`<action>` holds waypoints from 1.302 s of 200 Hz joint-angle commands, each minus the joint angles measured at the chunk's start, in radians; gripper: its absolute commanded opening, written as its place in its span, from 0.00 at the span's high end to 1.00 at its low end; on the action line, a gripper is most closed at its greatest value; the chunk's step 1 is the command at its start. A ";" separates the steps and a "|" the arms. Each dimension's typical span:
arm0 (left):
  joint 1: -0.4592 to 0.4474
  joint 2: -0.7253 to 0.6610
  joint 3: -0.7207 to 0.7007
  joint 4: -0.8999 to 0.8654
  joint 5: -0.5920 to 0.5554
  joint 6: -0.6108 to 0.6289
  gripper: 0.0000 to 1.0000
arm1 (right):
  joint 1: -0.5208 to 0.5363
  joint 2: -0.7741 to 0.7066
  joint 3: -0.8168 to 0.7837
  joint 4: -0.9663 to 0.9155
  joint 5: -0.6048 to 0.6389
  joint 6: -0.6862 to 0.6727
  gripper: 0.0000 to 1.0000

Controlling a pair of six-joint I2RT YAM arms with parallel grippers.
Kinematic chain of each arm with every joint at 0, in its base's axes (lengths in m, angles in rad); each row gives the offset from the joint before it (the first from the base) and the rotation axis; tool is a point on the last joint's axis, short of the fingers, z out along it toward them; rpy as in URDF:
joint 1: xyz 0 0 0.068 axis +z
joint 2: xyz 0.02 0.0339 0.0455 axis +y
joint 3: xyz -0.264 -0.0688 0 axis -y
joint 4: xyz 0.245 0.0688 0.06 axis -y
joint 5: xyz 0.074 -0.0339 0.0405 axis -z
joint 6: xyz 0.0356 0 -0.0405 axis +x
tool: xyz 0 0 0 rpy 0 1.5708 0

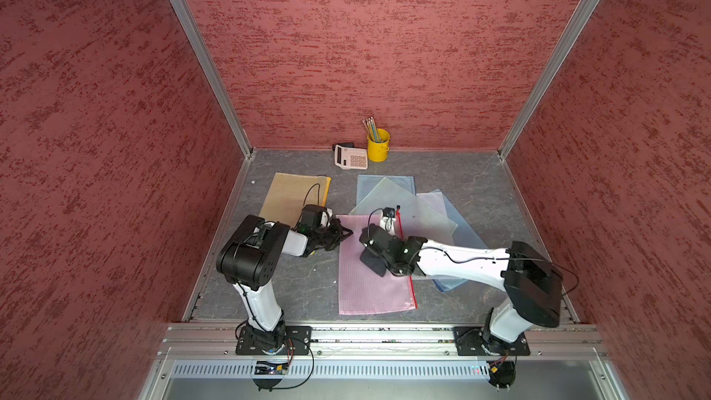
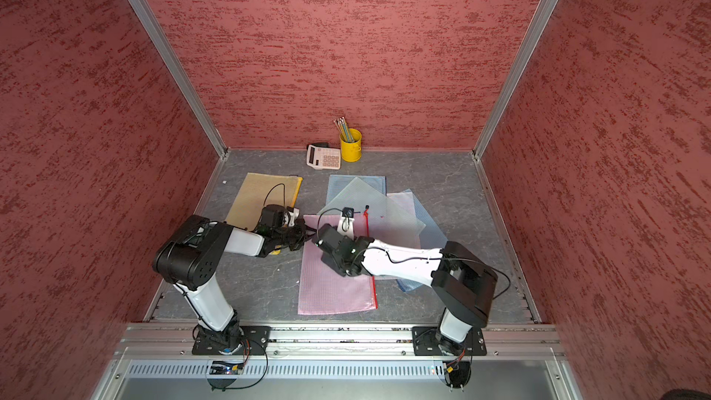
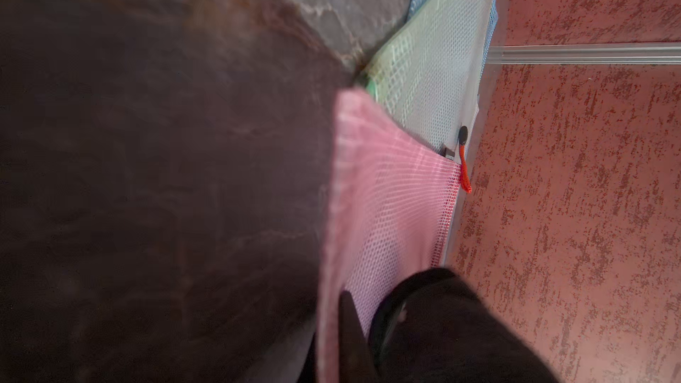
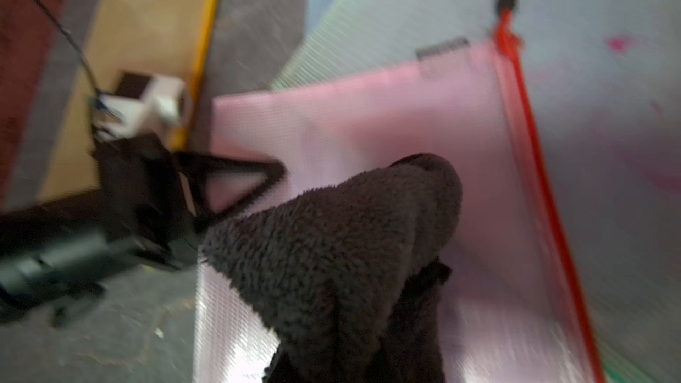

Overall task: Wipe the document bag
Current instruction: Wipe the dirt from the document bag.

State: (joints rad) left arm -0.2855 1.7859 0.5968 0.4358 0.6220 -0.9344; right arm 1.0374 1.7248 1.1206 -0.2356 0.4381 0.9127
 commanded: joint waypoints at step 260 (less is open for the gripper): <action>0.032 0.038 0.078 -0.168 0.106 0.144 1.00 | 0.069 0.123 0.099 0.102 0.103 -0.125 1.00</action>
State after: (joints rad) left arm -0.2581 1.8153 0.6712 0.3283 0.7097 -0.8516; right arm 1.1820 1.7802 1.1896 -0.3111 0.5251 0.8829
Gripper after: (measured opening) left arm 0.054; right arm 0.107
